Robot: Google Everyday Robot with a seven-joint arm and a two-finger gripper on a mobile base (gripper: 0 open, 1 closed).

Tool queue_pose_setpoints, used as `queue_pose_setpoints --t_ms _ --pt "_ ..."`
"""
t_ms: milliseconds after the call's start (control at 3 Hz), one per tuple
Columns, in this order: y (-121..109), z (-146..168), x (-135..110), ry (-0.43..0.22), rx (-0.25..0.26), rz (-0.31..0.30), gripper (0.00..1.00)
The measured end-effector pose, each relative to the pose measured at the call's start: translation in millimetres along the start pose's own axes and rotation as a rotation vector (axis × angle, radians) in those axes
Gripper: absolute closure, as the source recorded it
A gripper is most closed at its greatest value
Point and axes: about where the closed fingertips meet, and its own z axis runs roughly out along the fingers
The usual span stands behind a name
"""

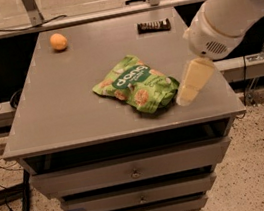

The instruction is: Move green rice chip bag near orange

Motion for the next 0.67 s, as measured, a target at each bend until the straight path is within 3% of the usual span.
queue_pose_setpoints --t_ms 667 --pt "-4.2 72.6 -10.1 -0.04 -0.069 0.097 0.0"
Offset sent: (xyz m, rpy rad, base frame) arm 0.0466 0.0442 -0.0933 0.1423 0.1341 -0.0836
